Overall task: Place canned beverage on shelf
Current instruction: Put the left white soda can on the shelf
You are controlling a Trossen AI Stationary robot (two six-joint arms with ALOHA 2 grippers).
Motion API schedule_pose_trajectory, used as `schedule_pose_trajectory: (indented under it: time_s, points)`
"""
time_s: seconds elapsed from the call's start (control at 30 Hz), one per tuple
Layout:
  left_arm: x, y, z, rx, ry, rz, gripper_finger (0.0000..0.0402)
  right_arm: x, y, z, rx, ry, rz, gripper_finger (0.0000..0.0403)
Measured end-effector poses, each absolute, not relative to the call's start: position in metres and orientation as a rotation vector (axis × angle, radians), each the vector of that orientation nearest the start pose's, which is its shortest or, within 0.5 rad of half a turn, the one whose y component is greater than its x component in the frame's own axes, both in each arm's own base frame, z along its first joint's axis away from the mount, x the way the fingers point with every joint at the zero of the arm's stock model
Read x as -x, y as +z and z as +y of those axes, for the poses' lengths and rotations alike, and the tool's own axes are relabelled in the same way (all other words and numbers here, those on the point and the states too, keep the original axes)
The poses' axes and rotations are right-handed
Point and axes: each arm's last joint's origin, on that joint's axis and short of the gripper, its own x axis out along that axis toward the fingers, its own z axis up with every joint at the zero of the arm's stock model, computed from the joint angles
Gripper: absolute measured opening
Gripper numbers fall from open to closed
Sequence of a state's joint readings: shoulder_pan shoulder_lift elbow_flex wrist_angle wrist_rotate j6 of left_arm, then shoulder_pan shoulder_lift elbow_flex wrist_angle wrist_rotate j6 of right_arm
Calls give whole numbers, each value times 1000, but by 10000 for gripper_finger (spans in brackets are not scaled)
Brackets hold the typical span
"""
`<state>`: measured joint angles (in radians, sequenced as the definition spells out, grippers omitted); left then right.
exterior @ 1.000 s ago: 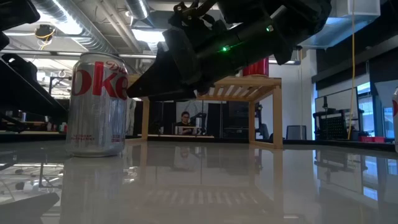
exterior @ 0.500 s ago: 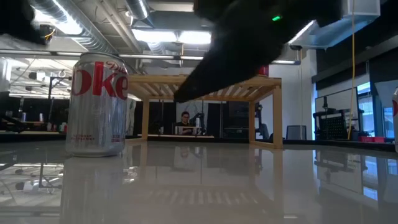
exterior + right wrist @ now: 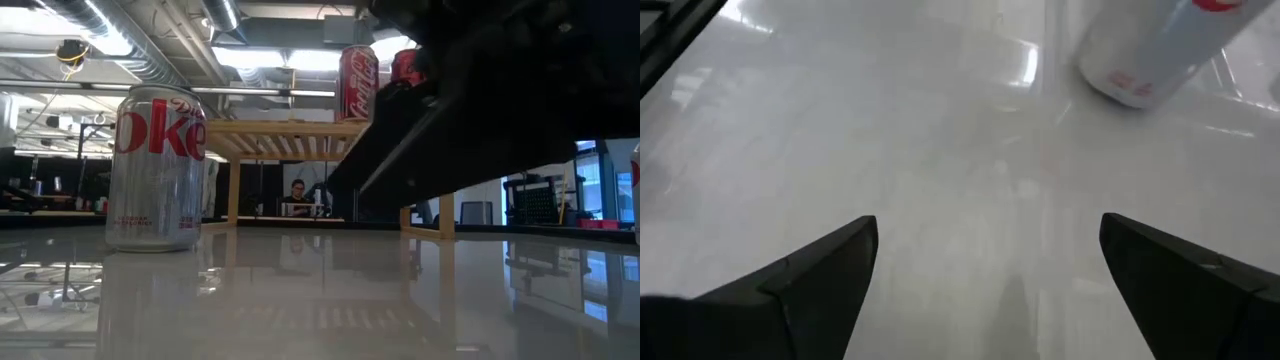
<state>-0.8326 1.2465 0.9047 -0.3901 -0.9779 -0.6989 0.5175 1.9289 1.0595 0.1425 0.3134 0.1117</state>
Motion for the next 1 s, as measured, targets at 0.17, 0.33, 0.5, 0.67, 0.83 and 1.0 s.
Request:
schedule_pose_trajectory:
  time_s: [0.17, 0.33, 0.5, 0.67, 0.83, 1.0]
  points:
    - [-197, 272, -156, 32, 309, 399, 351, -341, 139, 184, 139, 139, 681, 381]
    - [-214, 268, -137, 91, 275, 490, 379, -341, 139, 184, 99, 127, 684, 381]
    - [-224, 266, -126, 104, 130, 605, 394, -339, 137, 186, 52, 130, 710, 381]
    - [-226, 265, -126, 192, 156, 595, 388, -331, 136, 196, 64, 144, 725, 381]
    - [-230, 261, -118, 269, 149, 657, 388, -328, 136, 202, 72, 165, 717, 381]
    - [-229, 254, -105, 244, 194, 751, 386, -328, 136, 202, 59, 148, 715, 381]
